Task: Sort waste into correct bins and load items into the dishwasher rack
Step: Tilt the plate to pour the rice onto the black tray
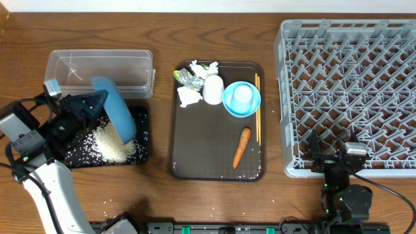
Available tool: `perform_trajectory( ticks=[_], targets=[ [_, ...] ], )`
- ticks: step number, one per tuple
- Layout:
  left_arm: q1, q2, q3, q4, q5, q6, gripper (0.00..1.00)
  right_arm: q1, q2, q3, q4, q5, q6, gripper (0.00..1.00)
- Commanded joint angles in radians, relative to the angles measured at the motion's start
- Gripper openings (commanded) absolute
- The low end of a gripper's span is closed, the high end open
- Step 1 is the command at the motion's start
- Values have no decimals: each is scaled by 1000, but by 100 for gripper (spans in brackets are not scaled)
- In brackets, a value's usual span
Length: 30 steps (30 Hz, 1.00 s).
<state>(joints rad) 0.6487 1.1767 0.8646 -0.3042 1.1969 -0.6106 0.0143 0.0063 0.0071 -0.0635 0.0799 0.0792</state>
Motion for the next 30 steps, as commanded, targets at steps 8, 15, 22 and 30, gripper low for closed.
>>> perform_trajectory(
  ticks=[8,15,22,30],
  targets=[
    [16,18,23,11,133,-18,6,-14,0,-2,-4,10,-2,99],
    [19,16,23,21,113,5,6,-14,0,-2,-4,10,-2,99],
    [23,18,23,-25,105,14,6,-14,0,-2,-4,10,-2,99],
    [22,17,23,18,215,43,6,-14,0,-2,-4,10,-2,99]
  ],
)
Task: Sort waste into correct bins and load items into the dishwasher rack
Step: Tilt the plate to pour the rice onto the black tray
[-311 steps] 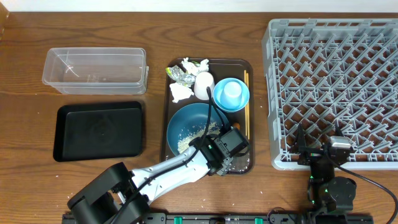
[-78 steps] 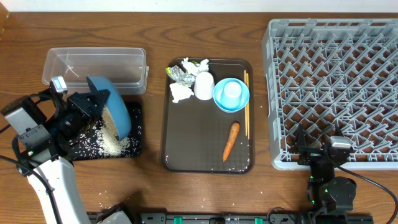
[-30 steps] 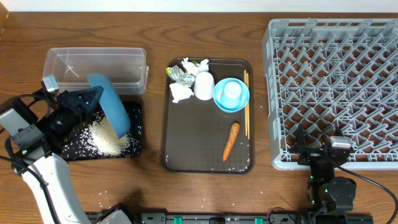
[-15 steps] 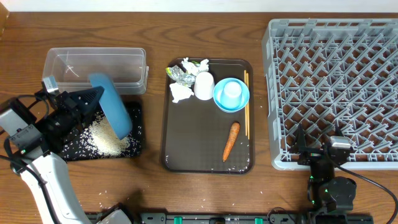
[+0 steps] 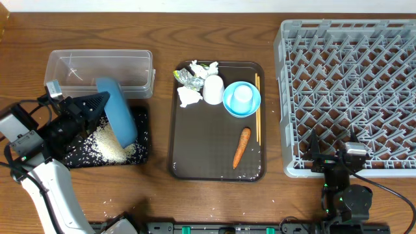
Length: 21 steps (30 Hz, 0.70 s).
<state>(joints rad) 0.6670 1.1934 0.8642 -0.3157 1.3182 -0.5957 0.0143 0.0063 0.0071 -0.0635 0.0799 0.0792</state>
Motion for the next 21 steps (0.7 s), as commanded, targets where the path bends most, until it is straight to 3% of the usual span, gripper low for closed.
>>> perform_trajectory(
  ticks=[1,2,4,11,14,16,21],
  targets=[
    [4,-2,23,53,81,57,6,-14,0,-2,-4,10,-2,99],
    [4,-2,23,57,60,70,6,-14,0,-2,-4,10,-2,99],
    [4,-3,24,50,90,-15,6,-14,0,-2,-4,10,-2,99],
    [-17,-28,24,42,159,-24,6,-14,0,-2,-4,10,-2,99],
    [-34,-50,23,35,79,86,6,-14,0,-2,-4,10,-2,99],
    [-34,-60,23,11,81,25,6,-14,0,-2,-4,10,-2,99],
    [-47,-92,24,-19,26,51,6,-14,0,-2,-4,10,-2,99]
  ],
)
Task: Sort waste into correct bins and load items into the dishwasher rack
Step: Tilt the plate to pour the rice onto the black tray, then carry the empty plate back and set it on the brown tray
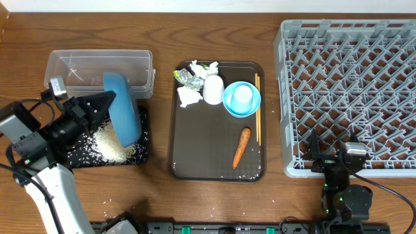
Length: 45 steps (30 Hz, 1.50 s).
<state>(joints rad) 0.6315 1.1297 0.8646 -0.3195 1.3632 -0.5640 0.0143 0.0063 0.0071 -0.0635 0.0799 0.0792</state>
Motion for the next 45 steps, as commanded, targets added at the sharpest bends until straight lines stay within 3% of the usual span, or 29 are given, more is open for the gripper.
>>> perform_trajectory(
  ticks=[1,4,11,20,27,33,42,45],
  targets=[
    [-18,-36,23,-15,9,22,6,-14,0,-2,-4,10,-2,99],
    [-68,-79,23,-16,0,79,6,-14,0,-2,-4,10,-2,99],
    [-311,-185,23,-76,-207,101,6,-14,0,-2,-4,10,-2,99],
    [-810,-159,23,-227,-711,180,6,-14,0,-2,-4,10,-2,99],
    [-1124,-21,23,-151,-970,212,6,-14,0,-2,-4,10,-2,99],
    [-1231,134,23,-90,-1062,213,6,-14,0,-2,-4,10,-2,99],
    [-1242,281,23,-45,-1056,212,7,-14,0,-2,-4,10,-2,99],
    [-1242,286,23,-44,-1032,212,24,-14,0,-2,-4,10,-2,99]
  ],
)
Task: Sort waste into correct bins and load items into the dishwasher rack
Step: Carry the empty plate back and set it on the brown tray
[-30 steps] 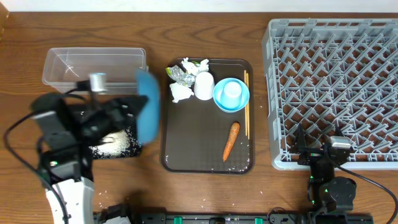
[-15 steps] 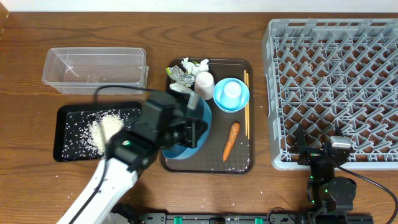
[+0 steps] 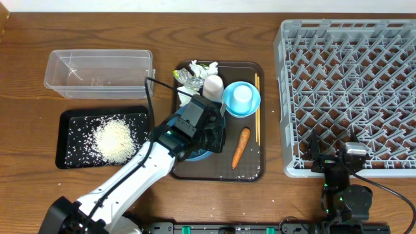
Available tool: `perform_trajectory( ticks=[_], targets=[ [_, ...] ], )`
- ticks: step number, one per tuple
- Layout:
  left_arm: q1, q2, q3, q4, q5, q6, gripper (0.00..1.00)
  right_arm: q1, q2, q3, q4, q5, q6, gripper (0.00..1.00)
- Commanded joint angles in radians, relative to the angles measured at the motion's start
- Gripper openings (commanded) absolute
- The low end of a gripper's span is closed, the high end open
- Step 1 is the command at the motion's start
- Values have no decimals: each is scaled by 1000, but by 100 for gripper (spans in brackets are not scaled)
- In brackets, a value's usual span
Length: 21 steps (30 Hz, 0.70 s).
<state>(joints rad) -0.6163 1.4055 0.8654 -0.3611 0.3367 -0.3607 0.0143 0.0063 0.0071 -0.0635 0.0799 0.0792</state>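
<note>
My left gripper [image 3: 207,133] reaches over the brown tray [image 3: 195,170] and is shut on a blue bowl [image 3: 197,155], which lies mostly hidden under the wrist at the tray's left side. To its right on the tray lies a carrot [image 3: 241,147]. At the tray's back sits a blue dish holding a white cup [image 3: 242,99], with chopsticks [image 3: 257,107], a white rounded piece [image 3: 213,88] and crumpled paper and foil [image 3: 188,79] around it. The grey dishwasher rack [image 3: 351,84] fills the right side. My right gripper [image 3: 331,156] rests open at the rack's front edge.
A black tray [image 3: 68,120] with a heap of rice [image 3: 116,138] lies at the left. Behind it stands a clear plastic bin [image 3: 97,71]. A few rice grains are scattered on the table in front of the black tray.
My left arm has moved from over the black tray to the brown tray, and the blue bowl now sits low there under the wrist. The rice heap is uncovered. The right arm is unmoved.
At each earlier moment my left gripper held the blue bowl on edge over the black tray, with rice heaped below it, and shifted it slightly rightward. Now the bowl is over on the brown tray, and the rice stays on the black tray.
</note>
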Motion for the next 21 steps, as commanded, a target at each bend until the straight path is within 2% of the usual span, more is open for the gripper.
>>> perform_trajectory(
  ticks=[1,11,15,16,18,21],
  targets=[
    [6,10,22,-2,1,9,25,-14,0,-2,-4,10,-2,99],
    [-14,-43,23,5,38,10,34,-14,3,-2,-3,10,-2,99],
    [-50,-91,23,5,38,42,40,-14,3,-2,-3,10,-2,99],
    [-63,-100,23,5,37,58,46,-14,3,-2,-3,10,-2,99],
    [-92,-109,23,5,36,77,76,-14,3,-2,-3,10,-2,99],
    [-122,-102,23,5,36,76,83,-14,3,-2,-4,10,-2,99]
  ],
)
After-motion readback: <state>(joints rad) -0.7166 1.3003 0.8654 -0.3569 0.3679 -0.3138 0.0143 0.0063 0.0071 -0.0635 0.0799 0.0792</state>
